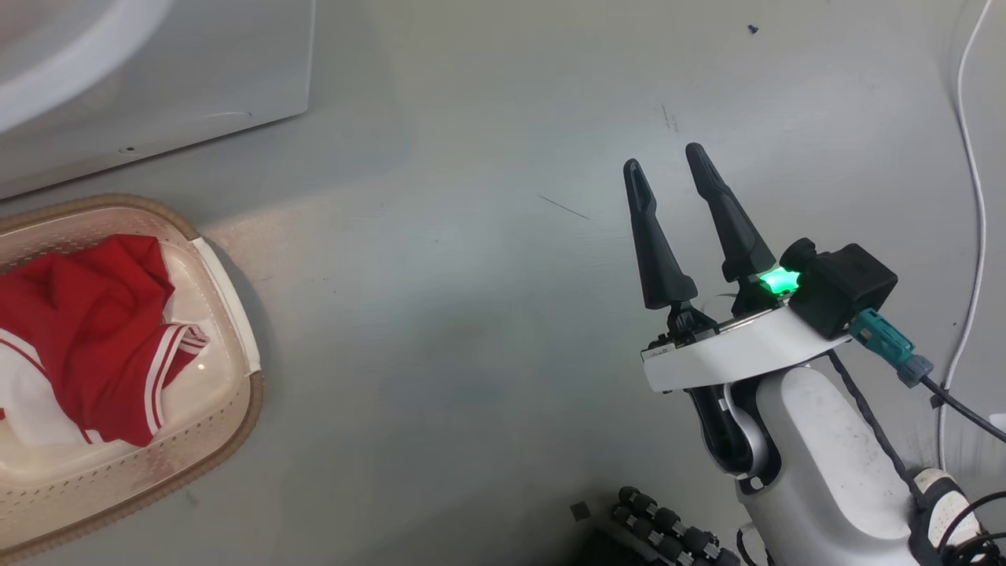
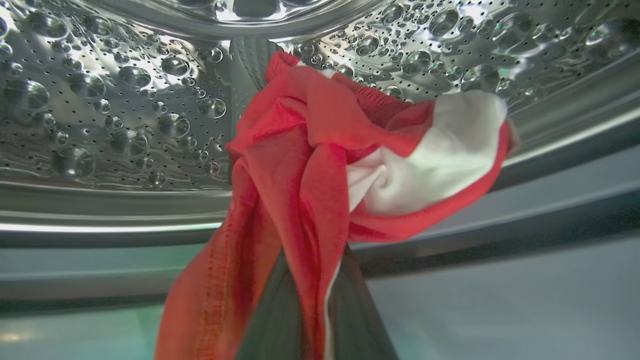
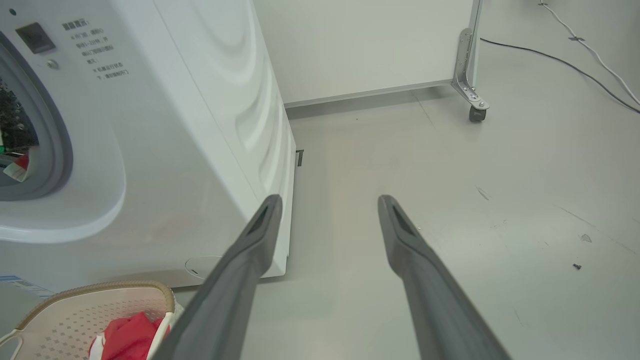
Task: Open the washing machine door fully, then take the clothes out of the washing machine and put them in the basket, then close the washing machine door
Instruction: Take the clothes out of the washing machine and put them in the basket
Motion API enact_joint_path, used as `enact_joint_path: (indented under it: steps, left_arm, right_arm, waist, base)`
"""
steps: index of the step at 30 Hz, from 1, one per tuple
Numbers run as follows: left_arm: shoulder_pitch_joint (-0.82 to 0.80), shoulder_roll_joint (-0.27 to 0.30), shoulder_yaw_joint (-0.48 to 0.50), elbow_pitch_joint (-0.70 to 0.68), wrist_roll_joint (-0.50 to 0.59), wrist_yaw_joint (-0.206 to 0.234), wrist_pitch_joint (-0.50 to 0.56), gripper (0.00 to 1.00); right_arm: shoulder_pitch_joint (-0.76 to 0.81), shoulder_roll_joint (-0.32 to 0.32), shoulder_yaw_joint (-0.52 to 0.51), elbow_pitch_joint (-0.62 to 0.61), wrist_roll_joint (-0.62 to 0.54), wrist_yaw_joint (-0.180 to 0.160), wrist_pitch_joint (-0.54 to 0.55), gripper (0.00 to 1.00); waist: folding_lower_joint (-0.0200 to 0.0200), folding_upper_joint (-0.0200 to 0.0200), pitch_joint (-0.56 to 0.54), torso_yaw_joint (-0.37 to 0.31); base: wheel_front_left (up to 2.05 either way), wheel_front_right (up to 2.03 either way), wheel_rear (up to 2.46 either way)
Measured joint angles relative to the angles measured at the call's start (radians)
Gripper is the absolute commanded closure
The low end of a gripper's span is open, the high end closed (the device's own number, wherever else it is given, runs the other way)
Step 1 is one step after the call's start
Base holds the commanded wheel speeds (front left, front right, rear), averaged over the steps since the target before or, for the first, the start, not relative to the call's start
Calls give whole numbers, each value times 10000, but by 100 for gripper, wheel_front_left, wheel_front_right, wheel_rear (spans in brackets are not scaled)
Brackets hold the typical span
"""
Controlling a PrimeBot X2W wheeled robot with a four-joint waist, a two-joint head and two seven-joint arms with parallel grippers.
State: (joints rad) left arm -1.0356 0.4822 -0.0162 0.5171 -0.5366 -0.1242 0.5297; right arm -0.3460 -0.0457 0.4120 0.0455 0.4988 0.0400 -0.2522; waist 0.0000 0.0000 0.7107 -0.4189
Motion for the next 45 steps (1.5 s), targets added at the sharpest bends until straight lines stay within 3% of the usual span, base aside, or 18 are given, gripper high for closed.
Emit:
enact_joint_path:
  steps: [15, 32, 45]
  left_arm:
    - [435, -433, -575, 242, -385, 0, -1891, 100]
    - [2652, -796, -2523, -121, -518, 0, -4418, 100]
    - [4753, -1124, -3114, -36, -169, 0, -6489, 100]
  right_arm:
    - [-157, -2, -500, 293, -385, -75, 0, 0]
    - [114, -12, -961, 1047, -1064, 48, 0, 0]
    - [862, -31, -1409, 1438, -1223, 203, 0, 0]
  waist:
    - [0, 0, -648, 422]
    - [0, 0, -2216, 1396]
    - [0, 0, -3715, 2161]
  base:
    - [0, 0, 0]
    - [0, 0, 0]
    - [0, 0, 0]
